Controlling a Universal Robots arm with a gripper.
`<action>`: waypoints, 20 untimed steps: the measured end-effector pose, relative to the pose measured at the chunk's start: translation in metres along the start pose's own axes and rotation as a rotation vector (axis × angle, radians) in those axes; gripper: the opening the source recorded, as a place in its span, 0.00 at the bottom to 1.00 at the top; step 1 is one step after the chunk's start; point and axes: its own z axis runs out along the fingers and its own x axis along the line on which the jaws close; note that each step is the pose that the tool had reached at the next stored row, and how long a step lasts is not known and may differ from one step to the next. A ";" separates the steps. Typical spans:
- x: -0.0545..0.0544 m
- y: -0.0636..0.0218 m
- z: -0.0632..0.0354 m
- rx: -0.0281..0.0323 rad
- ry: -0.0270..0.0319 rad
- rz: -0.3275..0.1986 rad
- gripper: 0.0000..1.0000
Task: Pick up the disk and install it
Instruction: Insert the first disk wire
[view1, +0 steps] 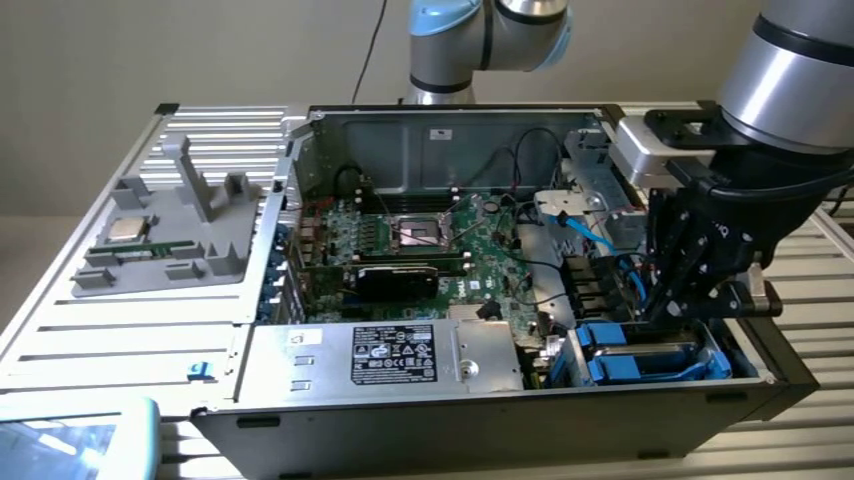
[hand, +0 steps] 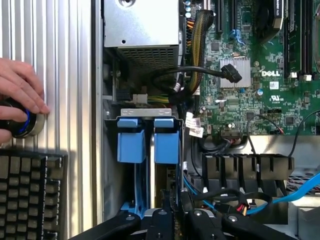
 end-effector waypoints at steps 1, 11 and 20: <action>0.000 0.0000 0.0001 0.0008 0.0003 0.000 0.16; 0.000 0.0014 0.0037 0.0038 -0.0001 0.000 0.16; 0.001 0.0014 0.0062 0.0039 0.0001 0.000 0.16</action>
